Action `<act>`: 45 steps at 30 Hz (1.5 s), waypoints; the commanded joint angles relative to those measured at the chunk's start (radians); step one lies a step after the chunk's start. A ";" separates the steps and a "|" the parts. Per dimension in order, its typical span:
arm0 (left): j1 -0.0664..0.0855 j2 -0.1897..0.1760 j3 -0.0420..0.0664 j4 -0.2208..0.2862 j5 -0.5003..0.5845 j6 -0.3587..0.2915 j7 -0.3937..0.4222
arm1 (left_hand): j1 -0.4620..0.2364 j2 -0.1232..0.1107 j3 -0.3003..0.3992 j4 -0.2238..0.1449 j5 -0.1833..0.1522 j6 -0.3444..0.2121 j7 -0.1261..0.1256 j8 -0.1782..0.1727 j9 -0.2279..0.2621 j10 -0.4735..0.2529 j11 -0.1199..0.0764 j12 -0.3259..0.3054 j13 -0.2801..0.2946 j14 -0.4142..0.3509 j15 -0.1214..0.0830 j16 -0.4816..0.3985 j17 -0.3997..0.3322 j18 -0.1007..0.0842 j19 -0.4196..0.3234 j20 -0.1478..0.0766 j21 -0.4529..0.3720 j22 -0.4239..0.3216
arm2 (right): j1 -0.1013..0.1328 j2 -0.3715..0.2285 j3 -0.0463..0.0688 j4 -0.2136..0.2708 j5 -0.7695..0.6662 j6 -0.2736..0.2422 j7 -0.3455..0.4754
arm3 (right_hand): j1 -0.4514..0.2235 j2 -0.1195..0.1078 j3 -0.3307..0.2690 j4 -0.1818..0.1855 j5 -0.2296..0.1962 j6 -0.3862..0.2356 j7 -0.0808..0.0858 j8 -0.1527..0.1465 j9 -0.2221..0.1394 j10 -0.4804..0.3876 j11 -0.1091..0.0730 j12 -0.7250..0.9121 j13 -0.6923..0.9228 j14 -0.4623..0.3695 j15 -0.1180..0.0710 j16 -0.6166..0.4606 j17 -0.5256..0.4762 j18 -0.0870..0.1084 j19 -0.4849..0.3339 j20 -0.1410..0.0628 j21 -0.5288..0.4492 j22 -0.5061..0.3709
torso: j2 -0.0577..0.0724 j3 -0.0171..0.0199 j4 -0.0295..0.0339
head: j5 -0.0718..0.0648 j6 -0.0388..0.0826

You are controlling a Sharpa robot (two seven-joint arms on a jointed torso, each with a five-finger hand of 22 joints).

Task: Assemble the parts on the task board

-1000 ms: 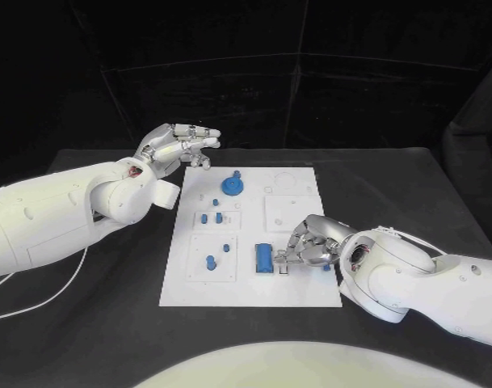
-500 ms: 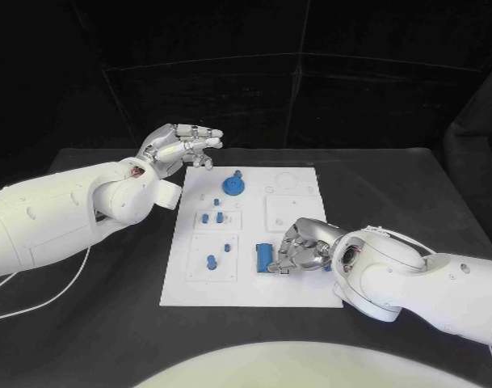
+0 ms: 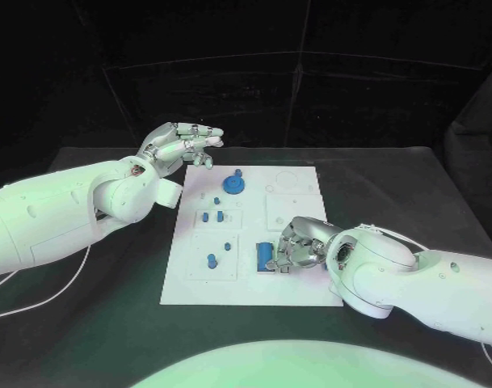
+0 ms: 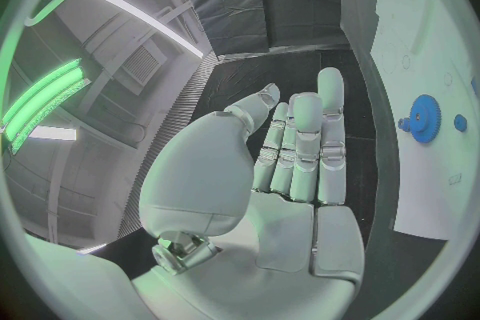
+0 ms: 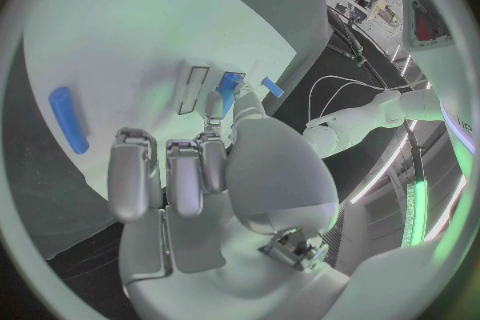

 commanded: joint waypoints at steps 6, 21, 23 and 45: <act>0.002 -0.002 0.001 0.001 0.003 0.010 0.004 | -0.008 0.002 0.000 0.000 0.003 -0.002 0.001 0.005 -0.001 -0.005 -0.001 0.003 0.001 -0.006 0.002 -0.005 -0.001 0.007 -0.004 0.001 -0.007 -0.001 | 0.001 -0.005 0.000 0.003 -0.023 -0.025 -0.014 | -0.010 0.000 -0.020 0.005 0.016 -0.011 -0.007 0.014 0.009 0.018 -0.009 -0.002 0.086 0.085 -0.007 0.000 0.171 -0.013 0.012 -0.008 0.007 0.023 | 0.000 0.0002 -0.0010 | 0.001 -0.001; 0.001 -0.008 0.001 0.002 0.003 0.011 0.003 | -0.008 0.002 0.000 0.000 0.003 -0.002 0.001 0.005 -0.001 -0.005 -0.001 0.003 0.001 -0.006 0.002 -0.005 -0.001 0.007 -0.004 0.001 -0.007 -0.001 | 0.012 -0.145 0.002 0.053 -0.011 -0.056 0.058 | 0.001 -0.004 -0.065 0.009 0.032 -0.117 0.054 -0.121 -0.054 -0.006 0.043 -0.042 0.061 0.084 0.035 -0.002 0.169 -0.014 0.010 0.028 0.007 0.025 | -0.001 -0.0001 -0.0029 | -0.011 0.005; 0.001 -0.009 0.001 0.002 0.003 0.011 0.002 | -0.008 0.002 0.000 0.000 0.003 -0.002 0.001 0.005 -0.001 -0.005 -0.001 0.003 0.001 -0.006 0.002 -0.005 -0.001 0.007 -0.004 0.001 -0.007 -0.001 | 0.017 -0.173 0.002 0.054 -0.022 -0.050 0.058 | 0.014 0.005 -0.067 0.005 0.034 -0.099 0.059 -0.156 -0.076 -0.008 0.046 -0.048 0.058 0.084 0.039 -0.002 0.170 -0.014 0.010 0.033 0.007 0.027 | -0.001 -0.0002 -0.0043 | -0.014 0.006; 0.000 -0.005 -0.015 -0.004 0.003 0.019 0.002 | -0.009 0.003 -0.001 0.000 0.003 -0.004 0.001 0.007 -0.001 -0.007 -0.001 0.007 0.001 -0.008 0.002 -0.005 -0.005 0.007 -0.004 0.002 -0.008 -0.003 | 0.024 -0.226 0.002 0.036 -0.227 0.076 -0.049 | -0.030 -0.015 -0.124 0.052 0.008 -0.007 0.037 -0.175 -0.057 -0.014 0.030 -0.070 0.045 0.081 0.027 -0.009 0.159 -0.012 0.006 0.026 0.003 0.022 | -0.001 -0.0005 -0.0014 | -0.039 0.007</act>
